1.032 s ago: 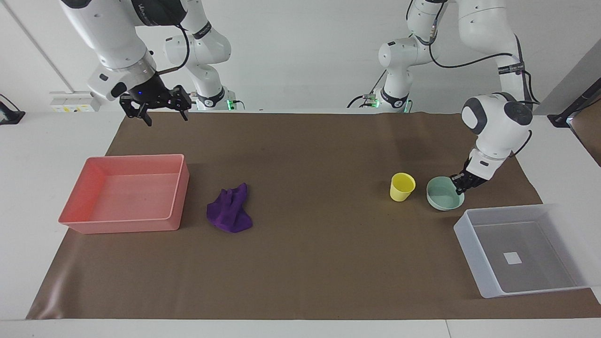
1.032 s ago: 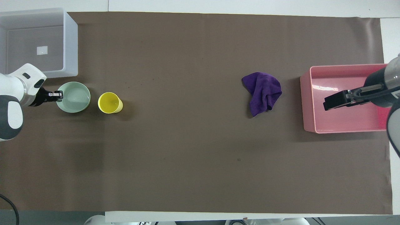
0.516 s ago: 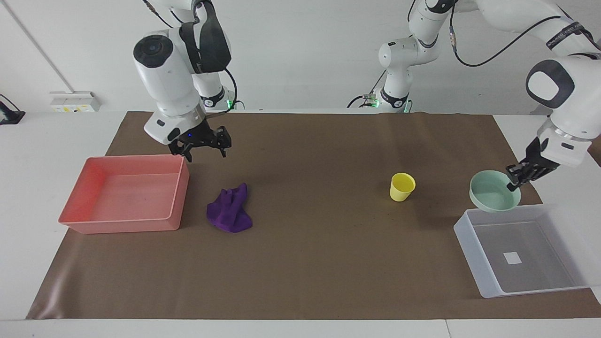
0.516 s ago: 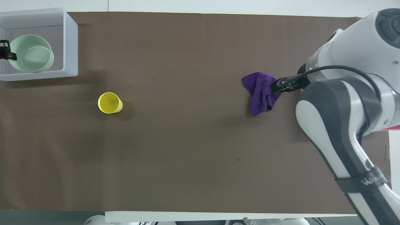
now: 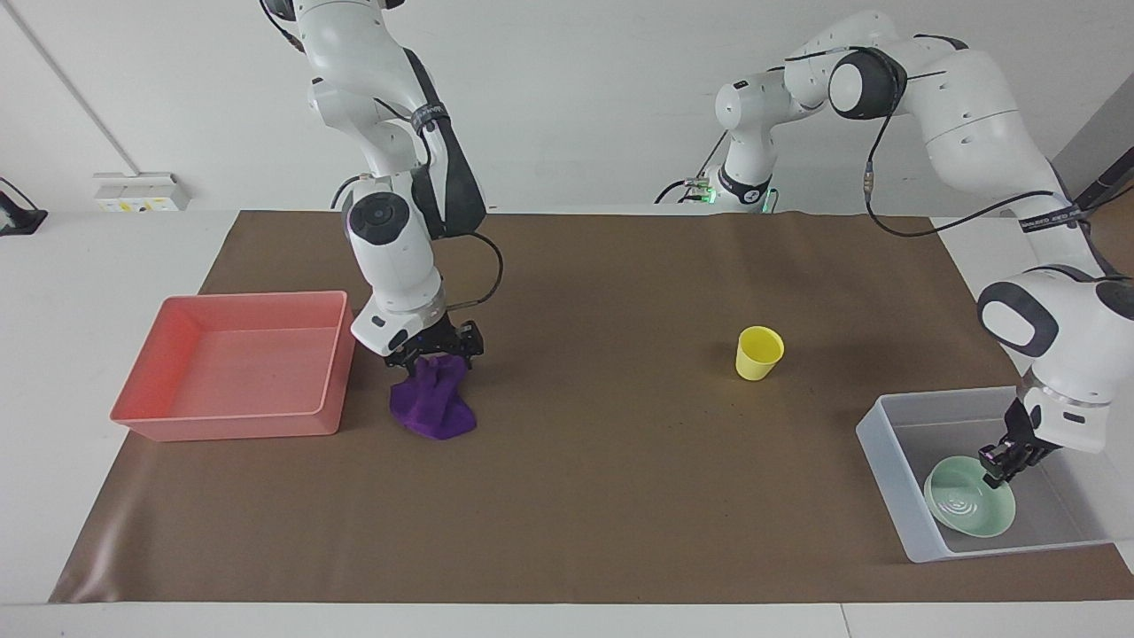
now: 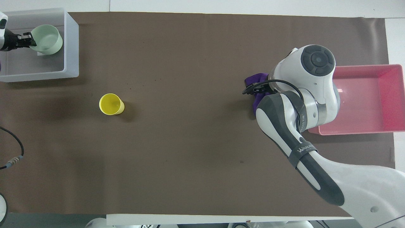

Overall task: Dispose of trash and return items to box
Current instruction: 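Grasp the yellow cup with the left gripper while the right lifts cloth, then carry the yellow cup into the white bin while the right carries cloth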

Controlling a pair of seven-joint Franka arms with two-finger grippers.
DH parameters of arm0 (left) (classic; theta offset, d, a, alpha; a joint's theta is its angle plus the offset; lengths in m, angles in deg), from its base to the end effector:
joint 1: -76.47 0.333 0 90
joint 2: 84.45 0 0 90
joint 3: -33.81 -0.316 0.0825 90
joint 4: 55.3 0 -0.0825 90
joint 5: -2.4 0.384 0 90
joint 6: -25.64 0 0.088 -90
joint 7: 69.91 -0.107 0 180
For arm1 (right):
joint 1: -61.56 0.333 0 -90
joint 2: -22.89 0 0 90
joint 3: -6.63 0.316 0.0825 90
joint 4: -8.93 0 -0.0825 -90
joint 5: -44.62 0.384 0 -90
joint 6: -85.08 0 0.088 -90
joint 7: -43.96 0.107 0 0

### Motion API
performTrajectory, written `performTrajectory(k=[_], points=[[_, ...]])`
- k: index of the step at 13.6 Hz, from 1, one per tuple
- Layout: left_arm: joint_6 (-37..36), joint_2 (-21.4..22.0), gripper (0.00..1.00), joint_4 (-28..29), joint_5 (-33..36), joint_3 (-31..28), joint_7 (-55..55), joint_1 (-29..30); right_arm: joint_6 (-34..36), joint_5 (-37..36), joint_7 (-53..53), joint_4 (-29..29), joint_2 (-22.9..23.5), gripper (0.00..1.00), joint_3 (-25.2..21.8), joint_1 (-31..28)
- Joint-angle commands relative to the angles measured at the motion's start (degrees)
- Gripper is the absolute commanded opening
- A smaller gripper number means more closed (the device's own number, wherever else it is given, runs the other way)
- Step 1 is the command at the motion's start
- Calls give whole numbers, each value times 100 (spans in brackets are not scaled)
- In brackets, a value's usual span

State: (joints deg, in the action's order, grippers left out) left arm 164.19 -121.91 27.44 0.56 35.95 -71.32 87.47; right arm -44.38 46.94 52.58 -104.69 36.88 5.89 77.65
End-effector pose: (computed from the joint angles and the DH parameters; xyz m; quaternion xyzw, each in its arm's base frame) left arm 0.7384 0.1209 0.3382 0.9837 0.0799 0.1610 0.0086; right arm 0.5806 0.1608 0.3466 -0.9987 -0.0463 -0.0128 0.0173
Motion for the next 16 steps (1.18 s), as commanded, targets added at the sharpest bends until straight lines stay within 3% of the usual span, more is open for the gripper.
performTrajectory(k=[1, 3, 5, 6, 9, 11, 12, 13, 14, 16], points=[[-711, 957, 100, 121, 8, -188, 36, -115, -456, 85, 8, -151, 199, 97, 12, -62], [-1756, 1695, 100, 286, 17, -188, 176, -412, -772, 76, -1, -230, 393, 80, 3, -71], [-2820, 2355, 100, 785, 34, -196, 674, -903, -730, 67, -18, -257, 385, 41, 3, -88], [-3068, 2610, 100, 1197, 34, -188, 1217, -1176, -713, 67, -10, -257, 385, 27, -6, -88], [-2617, 3436, 100, 2997, 34, -161, 1723, -1933, -660, 67, 26, -231, 359, 3, -15, -88], [-1905, 3806, 100, 3904, 34, -153, 1758, -2153, -406, 67, 26, -152, 219, 0, -23, -97], [-1545, 3868, 93, 4247, 34, -152, 1828, -2268, -257, 67, 17, -143, 70, 0, -41, -123], [-1245, 3826, 7, 4442, 43, -170, 2142, -2399, -99, 50, -1, -125, -79, 0, -32, -236], [-947, 3747, 0, 4566, 43, -170, 2258, -2401, 173, 49, -18, -21, -211, 0, -32, -290], [-619, 3650, 0, 4690, 43, -179, 2224, -2366, 971, 41, -27, 356, -448, 0, -32, -343]])
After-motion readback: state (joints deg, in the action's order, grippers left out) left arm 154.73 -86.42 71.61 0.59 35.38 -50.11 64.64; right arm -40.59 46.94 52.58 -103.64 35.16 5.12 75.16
